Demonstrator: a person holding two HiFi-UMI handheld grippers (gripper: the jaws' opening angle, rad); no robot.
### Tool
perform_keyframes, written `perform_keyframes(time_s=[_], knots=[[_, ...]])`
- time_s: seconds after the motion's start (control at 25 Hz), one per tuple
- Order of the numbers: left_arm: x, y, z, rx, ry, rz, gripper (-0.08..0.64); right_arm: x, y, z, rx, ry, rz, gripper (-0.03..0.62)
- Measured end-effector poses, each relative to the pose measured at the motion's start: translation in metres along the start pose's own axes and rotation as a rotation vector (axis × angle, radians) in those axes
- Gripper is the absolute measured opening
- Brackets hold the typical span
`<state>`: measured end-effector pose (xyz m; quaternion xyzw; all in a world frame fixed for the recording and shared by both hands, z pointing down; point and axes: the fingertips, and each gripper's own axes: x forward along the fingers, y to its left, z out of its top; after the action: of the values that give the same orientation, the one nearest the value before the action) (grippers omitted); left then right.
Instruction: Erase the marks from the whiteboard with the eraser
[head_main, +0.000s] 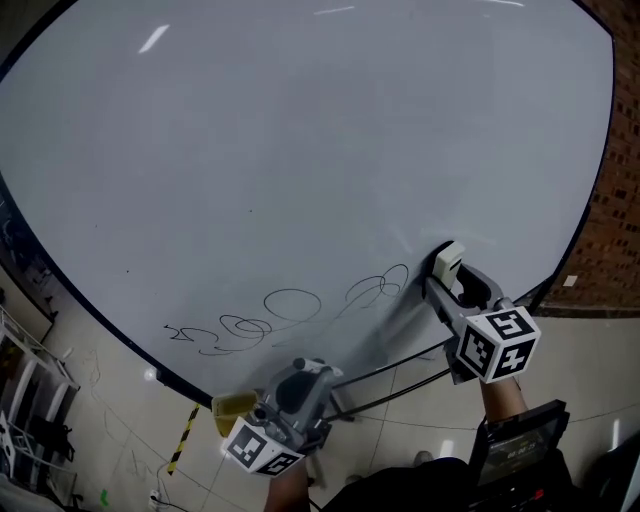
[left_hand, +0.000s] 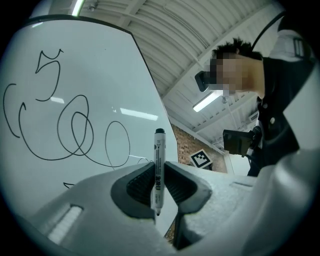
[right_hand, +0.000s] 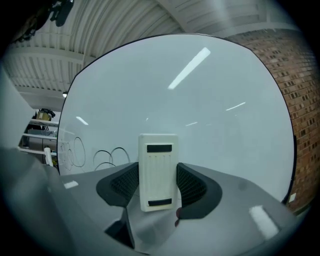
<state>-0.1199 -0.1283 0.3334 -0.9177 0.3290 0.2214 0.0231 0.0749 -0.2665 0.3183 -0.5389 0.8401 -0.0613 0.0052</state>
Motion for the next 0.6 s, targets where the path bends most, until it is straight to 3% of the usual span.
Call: perform_keyframes(time_s=[0.16,0.36,0.48,0.6], knots=[[-0.001,0.004,0.002,-0.020,0.005,-0.013,0.058,0.002,0.044,0.008,-0.063,0.011,0.067,0.239],[-0.002,0.009,0.004,-0.017,0.000,-0.015,0.058,0.005,0.079,-0.002,-0.064,0.033,0.192,0.239],[0.005,0.011,0.002,-0.012,0.000,-0.011,0.058,0.005,0.061,-0.005,-0.016,0.043,0.238,0.239],[0.022,0.008,0.000,-0.003,0.009,-0.007,0.058,0.003,0.016,-0.006,0.046,0.036,0.223,0.239]])
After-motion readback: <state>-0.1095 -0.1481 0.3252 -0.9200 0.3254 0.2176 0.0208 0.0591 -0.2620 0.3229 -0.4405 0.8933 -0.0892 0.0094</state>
